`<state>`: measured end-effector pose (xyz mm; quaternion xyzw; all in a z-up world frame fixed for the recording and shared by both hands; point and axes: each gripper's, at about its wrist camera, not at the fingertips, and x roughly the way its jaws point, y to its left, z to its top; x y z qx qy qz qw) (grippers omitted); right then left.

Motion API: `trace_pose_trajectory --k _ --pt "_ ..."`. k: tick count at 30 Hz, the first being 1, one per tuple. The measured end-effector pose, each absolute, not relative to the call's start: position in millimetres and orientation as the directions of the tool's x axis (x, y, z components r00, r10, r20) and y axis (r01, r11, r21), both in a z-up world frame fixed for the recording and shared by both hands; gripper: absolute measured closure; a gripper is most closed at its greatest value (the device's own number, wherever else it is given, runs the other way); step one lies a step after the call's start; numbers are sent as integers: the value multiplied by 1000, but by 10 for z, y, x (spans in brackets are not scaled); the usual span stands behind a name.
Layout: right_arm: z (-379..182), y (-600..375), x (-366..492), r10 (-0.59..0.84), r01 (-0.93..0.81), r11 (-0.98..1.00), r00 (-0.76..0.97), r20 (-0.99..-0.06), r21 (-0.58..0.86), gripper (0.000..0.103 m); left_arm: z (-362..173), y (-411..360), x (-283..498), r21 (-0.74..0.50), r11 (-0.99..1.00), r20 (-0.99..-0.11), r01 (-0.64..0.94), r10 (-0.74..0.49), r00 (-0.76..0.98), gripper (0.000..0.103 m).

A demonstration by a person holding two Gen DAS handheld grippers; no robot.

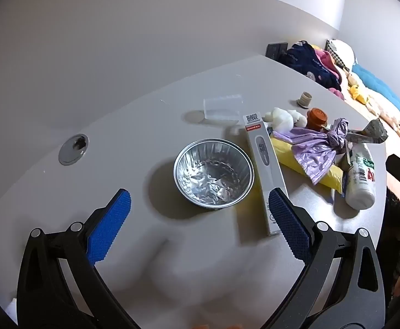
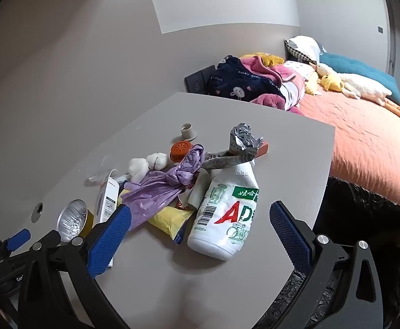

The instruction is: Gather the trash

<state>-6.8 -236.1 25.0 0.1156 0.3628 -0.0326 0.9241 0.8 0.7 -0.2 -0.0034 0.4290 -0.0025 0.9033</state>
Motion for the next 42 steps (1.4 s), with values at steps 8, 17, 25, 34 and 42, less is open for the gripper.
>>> trace_pose_trajectory --k 8,17,25,34,42 --pt "254 -2382 -55 25 144 971 739 -673 194 3 12 30 -67 -50 999 -756 6 -41 654 6" --pt "272 -2427 -62 22 148 969 742 -671 196 3 15 43 -21 -38 999 -762 -1 -28 647 6" --pt "234 -2425 -55 19 152 969 741 -672 196 3 -6 21 -10 -20 1000 -761 3 -17 648 6" --pt "239 -2427 -55 19 154 968 738 -674 196 3 16 38 -25 -37 999 -754 14 -37 655 6" --pt "240 -2420 -56 19 154 968 739 -674 196 3 27 30 -40 -19 1000 -746 14 -23 665 6"
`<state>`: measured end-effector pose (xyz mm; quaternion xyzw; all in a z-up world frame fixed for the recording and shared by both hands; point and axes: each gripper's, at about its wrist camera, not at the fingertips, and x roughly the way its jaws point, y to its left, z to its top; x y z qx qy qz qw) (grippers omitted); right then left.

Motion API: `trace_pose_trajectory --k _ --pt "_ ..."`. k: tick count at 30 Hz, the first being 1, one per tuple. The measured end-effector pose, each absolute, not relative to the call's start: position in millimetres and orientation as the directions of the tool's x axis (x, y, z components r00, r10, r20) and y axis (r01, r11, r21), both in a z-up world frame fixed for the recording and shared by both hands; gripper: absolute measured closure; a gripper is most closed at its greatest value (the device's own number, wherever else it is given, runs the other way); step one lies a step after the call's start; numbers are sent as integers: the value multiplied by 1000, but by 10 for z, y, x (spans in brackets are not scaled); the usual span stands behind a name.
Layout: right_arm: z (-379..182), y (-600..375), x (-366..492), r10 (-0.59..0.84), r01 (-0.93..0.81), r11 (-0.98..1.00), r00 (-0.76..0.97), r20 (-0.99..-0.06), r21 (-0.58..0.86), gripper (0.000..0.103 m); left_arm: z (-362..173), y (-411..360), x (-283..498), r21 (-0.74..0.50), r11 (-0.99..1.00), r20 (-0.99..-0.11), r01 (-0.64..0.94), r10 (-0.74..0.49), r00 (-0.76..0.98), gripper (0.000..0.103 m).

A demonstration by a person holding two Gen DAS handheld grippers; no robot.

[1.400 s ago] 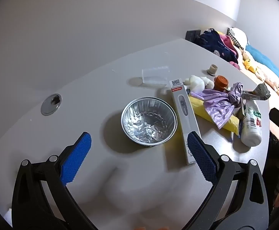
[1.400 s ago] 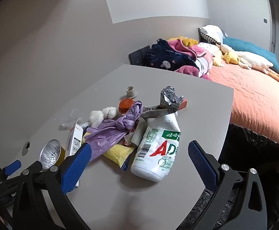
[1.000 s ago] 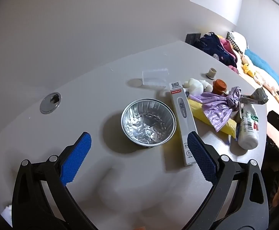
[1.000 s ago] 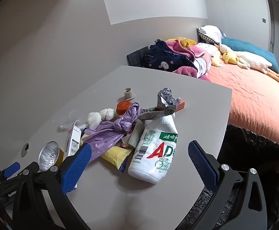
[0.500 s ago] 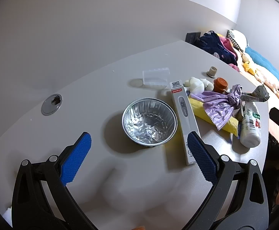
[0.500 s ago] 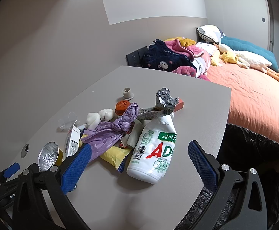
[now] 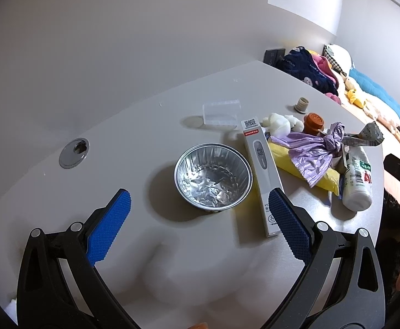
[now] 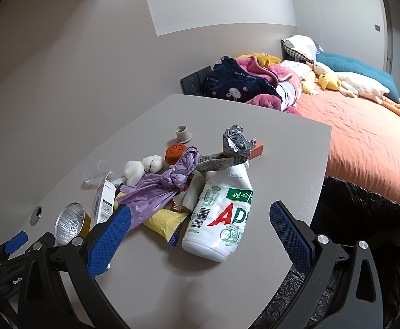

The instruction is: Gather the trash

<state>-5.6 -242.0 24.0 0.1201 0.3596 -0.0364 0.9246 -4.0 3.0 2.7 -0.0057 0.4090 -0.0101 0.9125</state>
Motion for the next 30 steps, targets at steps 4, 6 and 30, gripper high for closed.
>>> trace_pose_trajectory --k 4,6,30 --pt "242 -2423 -68 19 154 968 740 -673 197 3 31 46 -46 -28 999 -745 15 -31 666 6" --pt "242 -2423 -66 17 155 969 740 -673 195 3 30 57 -44 -33 999 -747 14 -34 664 6" --pt "266 -2395 -72 21 152 968 739 -674 197 3 31 53 -55 -26 999 -741 22 -34 671 6"
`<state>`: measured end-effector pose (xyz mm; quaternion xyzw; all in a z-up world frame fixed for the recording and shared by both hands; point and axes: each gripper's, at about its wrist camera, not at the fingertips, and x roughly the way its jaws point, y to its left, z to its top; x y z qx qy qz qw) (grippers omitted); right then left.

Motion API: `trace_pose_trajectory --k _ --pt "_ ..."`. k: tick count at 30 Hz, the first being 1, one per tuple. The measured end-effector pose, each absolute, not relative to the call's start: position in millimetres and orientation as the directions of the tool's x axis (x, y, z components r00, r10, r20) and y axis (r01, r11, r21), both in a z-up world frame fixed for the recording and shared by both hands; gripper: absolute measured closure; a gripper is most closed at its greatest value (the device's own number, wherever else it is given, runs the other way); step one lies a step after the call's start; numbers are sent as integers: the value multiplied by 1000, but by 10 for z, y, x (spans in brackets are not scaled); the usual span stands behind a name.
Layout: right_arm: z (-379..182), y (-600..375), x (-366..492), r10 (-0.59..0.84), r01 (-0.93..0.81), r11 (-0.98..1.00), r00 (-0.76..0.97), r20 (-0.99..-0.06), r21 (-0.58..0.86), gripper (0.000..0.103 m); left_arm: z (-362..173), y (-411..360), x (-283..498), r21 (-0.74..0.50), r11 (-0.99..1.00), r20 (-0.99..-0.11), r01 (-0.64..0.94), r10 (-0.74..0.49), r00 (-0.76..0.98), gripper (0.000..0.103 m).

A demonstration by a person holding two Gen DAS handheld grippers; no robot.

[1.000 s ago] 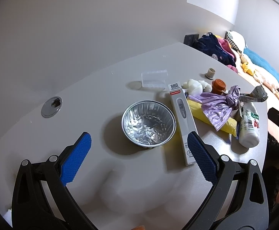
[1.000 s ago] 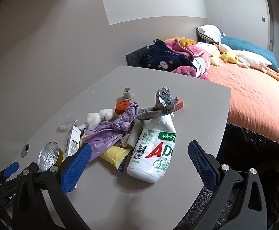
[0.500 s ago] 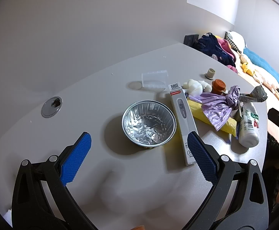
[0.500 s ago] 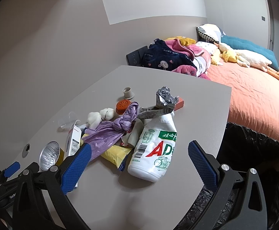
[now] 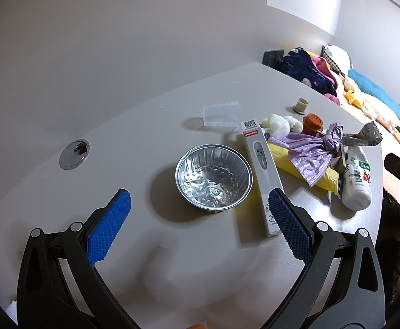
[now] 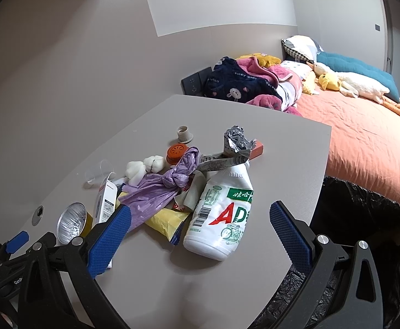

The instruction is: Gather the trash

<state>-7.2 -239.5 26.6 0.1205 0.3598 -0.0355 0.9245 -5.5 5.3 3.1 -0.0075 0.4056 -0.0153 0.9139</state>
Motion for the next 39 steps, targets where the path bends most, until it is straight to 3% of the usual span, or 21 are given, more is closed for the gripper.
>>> trace_pose_trajectory --k 17,26,33,39 --pt "255 -2410 -67 21 149 970 738 -675 194 3 30 80 -33 -69 997 -742 34 -74 667 6" --pt "122 -2609 44 26 168 961 733 -680 218 3 16 51 203 -9 1000 -742 17 -18 670 7" --pt "-70 -2708 210 25 194 955 704 -710 226 5 -145 100 412 -16 1000 -767 5 -16 642 25" --pt "-248 -2723 336 24 217 949 673 -739 228 16 -309 128 530 11 1000 -792 -20 21 611 34"
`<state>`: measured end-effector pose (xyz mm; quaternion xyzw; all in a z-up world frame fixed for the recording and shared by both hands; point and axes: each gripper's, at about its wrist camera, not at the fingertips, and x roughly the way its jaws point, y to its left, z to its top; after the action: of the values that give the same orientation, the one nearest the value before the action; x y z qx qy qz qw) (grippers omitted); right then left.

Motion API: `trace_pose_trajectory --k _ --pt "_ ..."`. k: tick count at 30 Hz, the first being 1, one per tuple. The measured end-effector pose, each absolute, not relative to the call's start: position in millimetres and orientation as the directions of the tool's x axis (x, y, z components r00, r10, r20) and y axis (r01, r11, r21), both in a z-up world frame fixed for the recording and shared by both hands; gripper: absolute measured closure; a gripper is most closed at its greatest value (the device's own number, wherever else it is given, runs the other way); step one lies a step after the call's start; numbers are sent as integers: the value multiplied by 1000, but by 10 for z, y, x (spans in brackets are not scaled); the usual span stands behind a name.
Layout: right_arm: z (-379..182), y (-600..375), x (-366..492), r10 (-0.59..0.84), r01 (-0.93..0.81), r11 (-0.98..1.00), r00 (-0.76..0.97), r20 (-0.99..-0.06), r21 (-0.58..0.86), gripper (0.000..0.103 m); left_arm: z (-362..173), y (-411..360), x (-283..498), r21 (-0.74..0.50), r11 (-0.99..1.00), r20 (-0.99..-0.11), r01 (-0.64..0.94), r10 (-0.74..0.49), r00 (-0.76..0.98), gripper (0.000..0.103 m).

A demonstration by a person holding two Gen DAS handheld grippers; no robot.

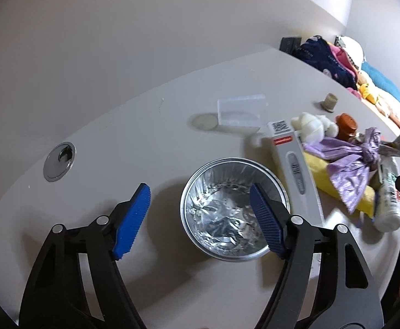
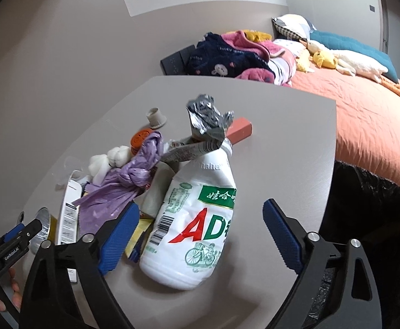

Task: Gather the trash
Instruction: 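Grasp the foil bowl with the left tool while the right tool grasps the white AD bottle, then carry the foil bowl and white bottle with both tools over the black trash bin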

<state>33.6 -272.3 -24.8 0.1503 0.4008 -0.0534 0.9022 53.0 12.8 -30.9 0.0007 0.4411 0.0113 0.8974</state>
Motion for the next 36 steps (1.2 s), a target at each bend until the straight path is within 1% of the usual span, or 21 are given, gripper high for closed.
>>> trace_pose_trajectory --k 1,3,5,6,11,12,13,14,15,16,17,18,19,20,27,36 --pt "-272 -2727 356 23 222 948 668 -744 228 23 -335 139 554 14 1000 -796 -23 25 605 35" --pt "-334 -2730 408 23 231 946 653 -757 228 33 -401 152 602 20 999 -810 -30 34 585 38" --pt "-387 -2738 459 35 231 944 642 -766 236 34 -464 168 641 23 999 -822 -32 37 569 41" --pt "-405 -2730 473 29 233 945 638 -769 229 36 -502 178 664 17 999 -828 -28 30 560 46" --pt "-481 -2690 506 42 224 946 632 -774 234 38 -534 237 675 -51 999 -811 -17 -32 584 49" --pt "-492 -2688 511 50 221 945 632 -773 242 41 -533 239 677 -57 998 -809 -19 -35 586 51" --pt "-493 -2678 507 56 216 945 633 -772 245 48 -531 227 685 -56 998 -809 -17 -35 587 53" --pt "-497 -2672 503 66 210 944 634 -770 253 49 -526 220 683 -63 998 -808 -7 -47 588 60" --pt "-501 -2667 501 71 208 943 635 -769 259 54 -520 215 680 -70 998 -808 -3 -55 587 67" --pt "-503 -2664 493 77 205 943 634 -769 264 57 -515 194 693 -77 997 -809 1 -63 585 69" --pt "-507 -2670 488 93 200 939 634 -768 279 57 -511 184 700 -83 997 -810 2 -69 582 71" --pt "-501 -2673 481 99 201 937 633 -768 287 57 -500 191 692 -101 995 -808 4 -84 583 77" --pt "-502 -2688 469 112 200 932 635 -765 302 57 -501 185 714 -115 993 -805 5 -96 586 86" --pt "-506 -2702 455 126 198 927 637 -761 319 58 -498 195 709 -128 992 -805 4 -106 584 93" --pt "-438 -2721 383 151 190 916 653 -742 353 58 -416 133 653 -152 988 -778 41 -145 611 95" --pt "-137 -2840 199 135 186 914 697 -704 360 58 -172 41 509 -170 983 -741 62 -169 650 95"
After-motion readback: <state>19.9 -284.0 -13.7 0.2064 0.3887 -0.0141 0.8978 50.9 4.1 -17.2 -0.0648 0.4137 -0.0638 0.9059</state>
